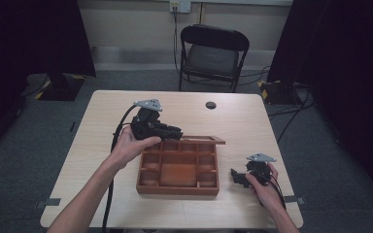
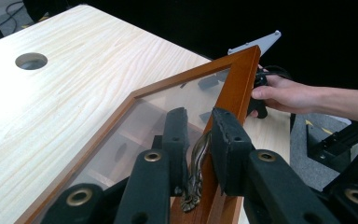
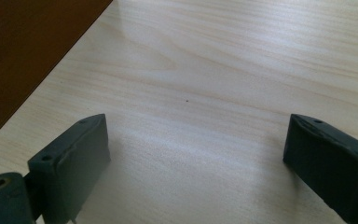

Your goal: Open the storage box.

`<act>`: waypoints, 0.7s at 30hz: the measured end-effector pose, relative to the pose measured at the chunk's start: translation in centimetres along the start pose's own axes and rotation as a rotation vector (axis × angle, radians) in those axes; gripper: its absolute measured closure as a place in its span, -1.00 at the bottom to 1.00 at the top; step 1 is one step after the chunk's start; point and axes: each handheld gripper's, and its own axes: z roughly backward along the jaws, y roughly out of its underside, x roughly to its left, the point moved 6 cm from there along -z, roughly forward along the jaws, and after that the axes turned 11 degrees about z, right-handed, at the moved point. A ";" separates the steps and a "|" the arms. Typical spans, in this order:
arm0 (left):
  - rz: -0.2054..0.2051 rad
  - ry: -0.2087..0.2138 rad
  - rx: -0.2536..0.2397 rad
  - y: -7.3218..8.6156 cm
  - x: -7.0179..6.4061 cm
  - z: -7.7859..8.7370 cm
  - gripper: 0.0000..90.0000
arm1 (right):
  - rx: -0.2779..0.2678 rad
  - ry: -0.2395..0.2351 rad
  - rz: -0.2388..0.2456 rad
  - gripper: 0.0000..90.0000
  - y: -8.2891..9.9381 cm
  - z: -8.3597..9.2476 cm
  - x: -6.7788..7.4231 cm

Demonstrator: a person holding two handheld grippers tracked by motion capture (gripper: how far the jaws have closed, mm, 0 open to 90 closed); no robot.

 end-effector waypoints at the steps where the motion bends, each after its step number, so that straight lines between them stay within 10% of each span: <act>1: -0.004 -0.002 0.001 0.0 0.0 0.0 0.69 | 0.000 0.000 0.001 -0.86 0.0 0.0 0.0; 21: -0.015 -0.019 -0.022 -0.9 0.1 0.2 0.77 | 0.001 -0.001 0.000 -0.86 0.0 0.0 0.0</act>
